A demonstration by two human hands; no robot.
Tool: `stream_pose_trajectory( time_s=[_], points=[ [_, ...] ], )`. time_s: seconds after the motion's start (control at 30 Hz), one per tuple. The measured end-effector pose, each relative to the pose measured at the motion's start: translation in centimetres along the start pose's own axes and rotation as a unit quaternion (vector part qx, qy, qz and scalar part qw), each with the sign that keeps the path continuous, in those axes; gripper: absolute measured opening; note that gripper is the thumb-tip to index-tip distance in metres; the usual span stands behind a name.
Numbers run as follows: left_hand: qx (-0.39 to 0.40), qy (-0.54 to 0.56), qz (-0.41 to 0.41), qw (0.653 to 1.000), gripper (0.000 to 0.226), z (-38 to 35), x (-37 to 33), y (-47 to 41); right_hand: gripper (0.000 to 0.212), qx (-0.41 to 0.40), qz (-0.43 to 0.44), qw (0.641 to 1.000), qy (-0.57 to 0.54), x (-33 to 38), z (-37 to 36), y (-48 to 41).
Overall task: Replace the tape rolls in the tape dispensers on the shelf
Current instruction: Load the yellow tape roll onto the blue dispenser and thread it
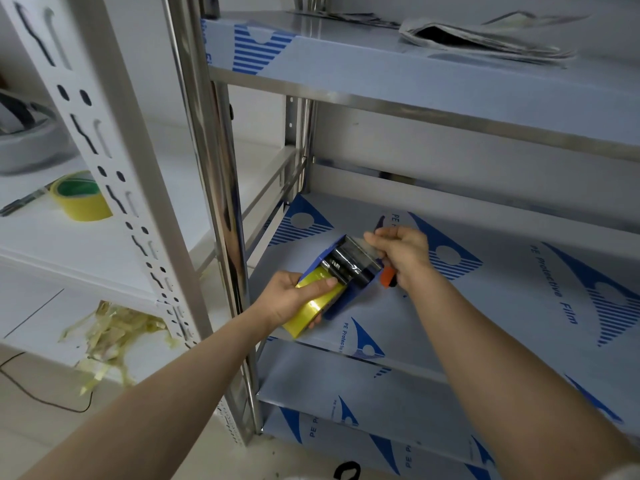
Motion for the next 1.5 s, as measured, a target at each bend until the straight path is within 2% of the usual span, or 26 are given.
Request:
stream_pose_trajectory(
  time_s=[0.1, 0.2, 0.33, 0.43, 0.5, 0.57, 0.63, 0.8, 0.93, 1.13, 1.2, 1.27, 1.33, 1.4, 1.5],
  points=[
    [-0.008, -0.004, 0.004, 1.000, 0.035, -0.4, 0.0, -0.3, 0.016, 0.005, -0.072, 0.994, -0.076, -2.3, -0.5, 1.1],
    [-0.005, -0.008, 0.006, 1.000, 0.035, -0.9, -0.3, -0.5, 0.018, -0.021, -0.088, 0.988, -0.128, -3.0, -0.3, 1.3],
    [-0.034, 0.039, 0.005, 0.999, 0.030, -0.5, 0.0, -0.4, 0.018, -0.089, -0.128, 0.987, -0.047, -6.0, 2.5, 1.8],
    [-0.047, 0.042, 0.008, 0.998, 0.027, 0.3, 0.3, -0.3, 0.014, -0.115, -0.150, 0.981, -0.051, -8.8, 4.8, 2.9],
    [-0.057, 0.040, 0.011, 0.997, 0.028, 0.3, 0.4, -0.4, 0.011, -0.095, -0.137, 0.985, -0.042, -8.6, 5.4, 2.9],
    [-0.068, 0.054, 0.013, 0.996, 0.030, 0.0, 0.2, -0.5, 0.009, -0.039, -0.125, 0.989, -0.062, -7.7, 5.2, 2.5],
    [-0.081, 0.068, 0.018, 0.994, 0.032, -0.3, -0.1, -0.5, 0.018, 0.026, -0.121, 0.991, -0.057, -7.0, 4.8, 2.7],
    [-0.125, 0.079, 0.028, 0.989, 0.030, -0.6, -0.6, -0.4, 0.034, 0.183, -0.089, 0.969, 0.140, -7.4, 4.0, 6.0],
    [-0.136, 0.085, 0.014, 0.987, 0.026, -1.6, -1.3, 0.4, 0.050, 0.231, -0.012, 0.940, 0.252, -9.3, 2.7, 7.9],
    [-0.144, 0.076, 0.010, 0.987, 0.025, -2.2, -1.8, 1.3, 0.051, 0.200, 0.131, 0.874, 0.423, -9.6, 2.2, 7.8],
    [-0.144, 0.071, 0.008, 0.987, 0.025, -2.2, -1.7, 1.5, 0.056, 0.186, 0.155, 0.831, 0.501, -9.2, 2.2, 8.0],
    [-0.143, 0.066, 0.009, 0.988, 0.024, -2.2, -1.6, 1.6, 0.068, 0.152, 0.175, 0.777, 0.585, -8.6, 2.8, 8.0],
    [-0.141, 0.061, 0.008, 0.988, 0.024, -2.4, -1.6, 1.7, 0.088, 0.121, 0.171, 0.753, 0.624, -8.3, 3.5, 7.5],
    [-0.139, 0.063, 0.005, 0.988, 0.024, -2.6, -1.7, 1.9, 0.107, 0.123, 0.131, 0.759, 0.626, -8.7, 4.0, 6.9],
    [-0.139, 0.058, 0.001, 0.989, 0.023, -2.8, -1.8, 2.2, 0.125, 0.131, 0.067, 0.818, 0.556, -9.0, 4.7, 6.6]
  ],
)
Point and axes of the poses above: each hand's wrist, its own y-axis away from the middle knuckle, its own z-axis out of the back of the hand, x = y × z, the point moved 7 cm from there along -y, towards the middle knuckle, and after that the axes turned 4 degrees about z, right-handed, at the moved point
